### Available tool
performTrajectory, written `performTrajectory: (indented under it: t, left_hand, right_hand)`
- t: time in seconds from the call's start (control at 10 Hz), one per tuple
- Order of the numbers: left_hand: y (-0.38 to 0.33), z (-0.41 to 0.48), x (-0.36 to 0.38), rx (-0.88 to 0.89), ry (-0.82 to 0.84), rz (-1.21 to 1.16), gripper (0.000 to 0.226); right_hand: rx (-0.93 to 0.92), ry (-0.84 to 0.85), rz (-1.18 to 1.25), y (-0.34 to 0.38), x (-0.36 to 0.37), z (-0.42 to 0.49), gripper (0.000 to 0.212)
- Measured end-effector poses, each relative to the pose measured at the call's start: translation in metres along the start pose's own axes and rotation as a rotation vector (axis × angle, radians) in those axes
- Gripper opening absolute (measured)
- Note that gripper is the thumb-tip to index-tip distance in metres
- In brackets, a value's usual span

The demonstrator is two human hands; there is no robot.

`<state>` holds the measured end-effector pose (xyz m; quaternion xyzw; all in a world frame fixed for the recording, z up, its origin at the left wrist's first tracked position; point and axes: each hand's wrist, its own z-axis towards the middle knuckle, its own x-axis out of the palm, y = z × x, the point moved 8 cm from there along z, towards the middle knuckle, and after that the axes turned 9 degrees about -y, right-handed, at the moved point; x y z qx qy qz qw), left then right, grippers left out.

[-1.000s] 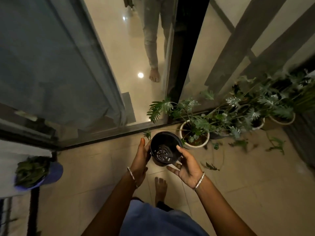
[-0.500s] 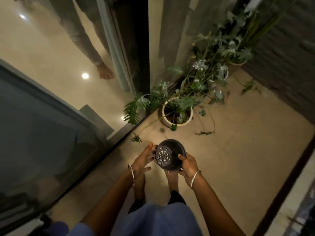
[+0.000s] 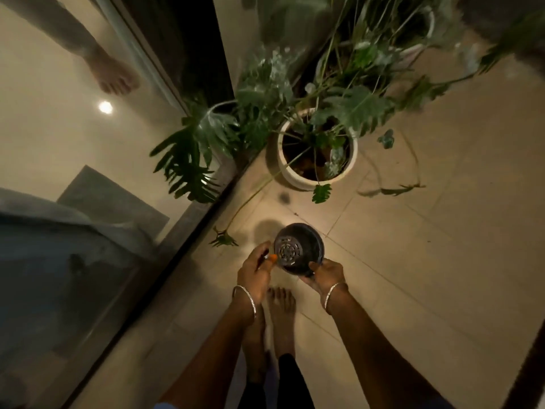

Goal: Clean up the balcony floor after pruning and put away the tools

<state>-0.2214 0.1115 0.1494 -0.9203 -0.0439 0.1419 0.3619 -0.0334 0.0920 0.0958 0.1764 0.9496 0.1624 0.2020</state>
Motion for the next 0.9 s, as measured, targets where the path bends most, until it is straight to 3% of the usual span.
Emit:
performTrajectory:
  t: [0.2,0.4,0.7,0.9]
  left_hand:
    - [0.001,0.068,-0.002,0.233,-0.207,-0.071,0.055]
    - [-0.021,0.108,-0.023,0.297,-0.302,-0.209,0.068]
    - [-0.041,0.156,-0.043,0.364,-0.278,-0.272,0.059]
    - [-0.038,0.165,-0.043,0.363,-0.241,-0.275,0.072]
  right_hand:
    - [-0.046,-0.006,0.066,0.008,0.077,0.133,0.024]
    - [-0.121,0.034,0.019,0.027,0.157,0.198,0.025]
    - [-0.084,0.109,-0.015,0.052,0.233,0.237,0.03]
    - [-0.022,0.251,0.309,0.058,0.241,0.198,0.044]
